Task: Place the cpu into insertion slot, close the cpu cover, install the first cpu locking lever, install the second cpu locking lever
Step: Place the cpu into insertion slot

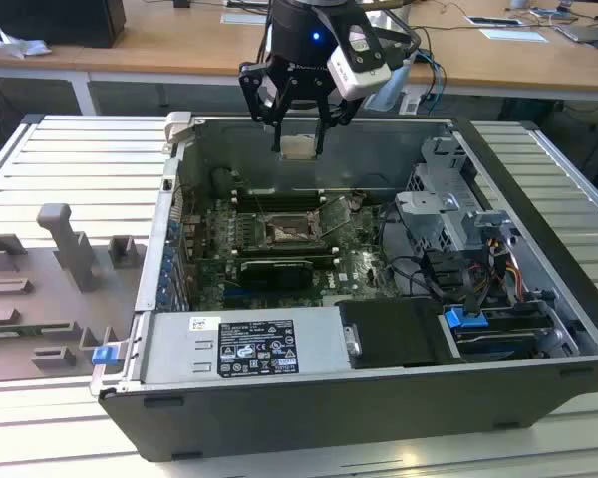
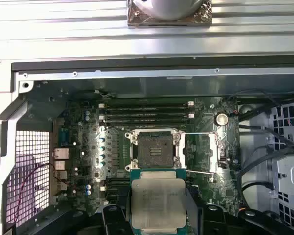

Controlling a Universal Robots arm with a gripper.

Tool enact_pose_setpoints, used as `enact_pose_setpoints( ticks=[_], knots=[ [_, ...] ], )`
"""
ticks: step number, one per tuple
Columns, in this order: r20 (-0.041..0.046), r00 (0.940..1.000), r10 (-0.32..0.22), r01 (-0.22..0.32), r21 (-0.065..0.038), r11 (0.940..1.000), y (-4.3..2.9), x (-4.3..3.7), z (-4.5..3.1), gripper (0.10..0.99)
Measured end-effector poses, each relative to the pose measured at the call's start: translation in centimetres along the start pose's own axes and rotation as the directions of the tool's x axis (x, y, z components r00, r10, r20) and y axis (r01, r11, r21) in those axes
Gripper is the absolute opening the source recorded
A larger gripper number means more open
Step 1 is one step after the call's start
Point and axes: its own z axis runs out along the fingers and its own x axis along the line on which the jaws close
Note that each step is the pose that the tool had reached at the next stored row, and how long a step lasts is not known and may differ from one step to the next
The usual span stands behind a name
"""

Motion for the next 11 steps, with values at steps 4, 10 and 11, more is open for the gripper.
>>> enact_pose_setpoints(
  ticks=[4, 10, 11],
  knots=[
    [0.0010, 0.9999, 0.011, -0.011, 0.000, 0.9999, 0.00, 0.00, 0.00, 0.541],
    [0.0017, 0.9998, 0.019, -0.019, 0.000, 0.9998, 0.00, 0.00, 0.00, 0.541],
    [0.0019, 0.9998, 0.022, -0.022, 0.000, 0.9998, 0.00, 0.00, 0.00, 0.541]
  ],
)
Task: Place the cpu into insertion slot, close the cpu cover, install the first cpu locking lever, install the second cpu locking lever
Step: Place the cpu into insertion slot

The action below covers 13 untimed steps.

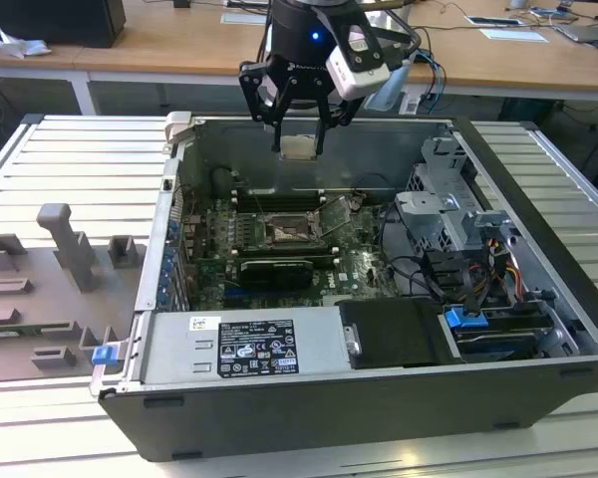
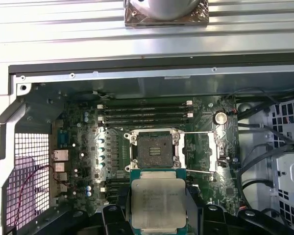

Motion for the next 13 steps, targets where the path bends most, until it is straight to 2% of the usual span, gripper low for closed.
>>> enact_pose_setpoints(
  ticks=[8, 9, 11, 13],
  knots=[
    [0.0031, 0.9994, 0.034, -0.034, -0.001, 0.9994, 0.00, 0.00, 0.00, 0.541],
    [0.0044, 0.9988, 0.049, -0.049, -0.001, 0.9988, 0.00, 0.00, 0.00, 0.541],
    [0.0102, 0.9933, 0.115, -0.115, -0.003, 0.9933, -0.01, 0.00, 0.08, 0.541],
    [0.0125, 0.9899, 0.141, -0.141, -0.003, 0.9900, -0.01, 0.00, 0.11, 0.541]
  ],
)
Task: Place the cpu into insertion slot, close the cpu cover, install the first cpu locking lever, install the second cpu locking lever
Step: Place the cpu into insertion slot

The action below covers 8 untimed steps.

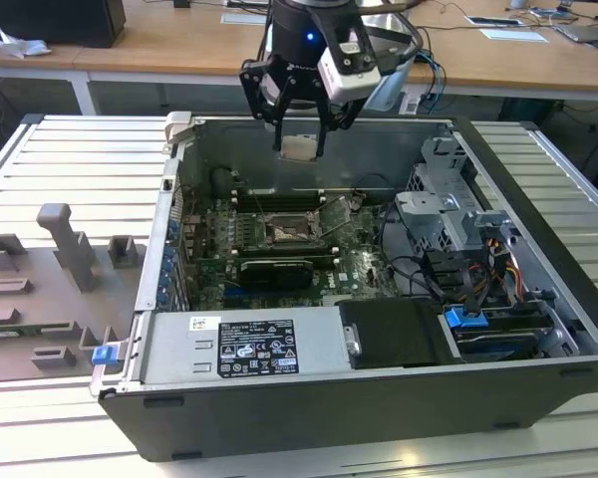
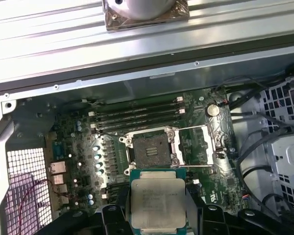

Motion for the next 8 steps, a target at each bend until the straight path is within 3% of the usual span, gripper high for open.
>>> enact_pose_setpoints(
  ticks=[5, 8],
  knots=[
    [0.0056, 0.9980, 0.063, -0.063, -0.001, 0.9980, 0.00, 0.00, 0.04, 0.541],
    [0.0064, 0.9973, 0.073, -0.073, -0.002, 0.9974, -0.02, 0.00, 0.18, 0.541]
  ],
)
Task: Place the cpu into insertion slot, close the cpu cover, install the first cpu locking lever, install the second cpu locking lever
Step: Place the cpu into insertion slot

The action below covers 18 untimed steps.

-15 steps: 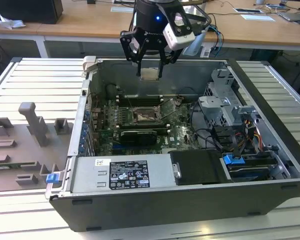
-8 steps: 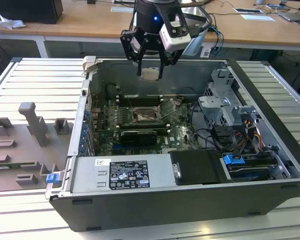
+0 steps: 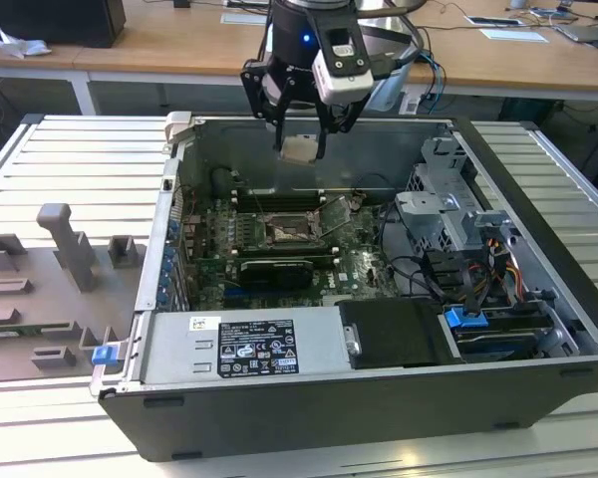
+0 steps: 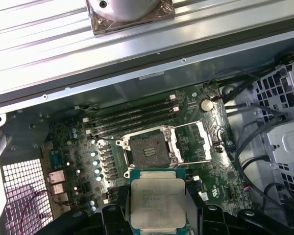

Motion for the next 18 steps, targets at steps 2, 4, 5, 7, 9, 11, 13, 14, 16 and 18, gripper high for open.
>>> enact_pose_setpoints(
  ticks=[2, 4, 5, 7, 9, 11, 13, 14, 16, 18],
  knots=[
    [-0.0004, 1.0000, 0.000, 0.000, 0.000, 1.0000, -0.02, 0.00, 0.21, 0.541],
    [-0.0004, 1.0000, 0.000, 0.000, 0.000, 1.0000, -0.04, -0.01, 0.50, 0.541],
    [-0.0004, 1.0000, 0.000, 0.000, 0.000, 1.0000, -0.06, -0.01, 0.66, 0.541],
    [0.0013, 1.0000, 0.010, -0.010, 0.000, 1.0000, -0.07, -0.02, 0.76, 0.541],
    [0.0043, 0.9991, 0.043, -0.043, -0.001, 0.9991, -0.07, -0.01, 0.80, 0.541],
    [0.0085, 0.9962, 0.087, -0.087, -0.001, 0.9962, -0.08, -0.02, 0.85, 0.541],
    [0.0121, 0.9924, 0.122, -0.122, -0.001, 0.9925, -0.08, -0.02, 0.89, 0.541],
    [0.0131, 0.9912, 0.132, -0.132, -0.001, 0.9913, -0.08, -0.02, 0.90, 0.541],
    [0.0157, 0.9877, 0.156, -0.156, 0.000, 0.9878, -0.08, -0.02, 0.93, 0.541],
    [0.0181, 0.9845, 0.174, -0.175, 0.001, 0.9847, -0.08, -0.02, 0.95, 0.541]
  ],
)
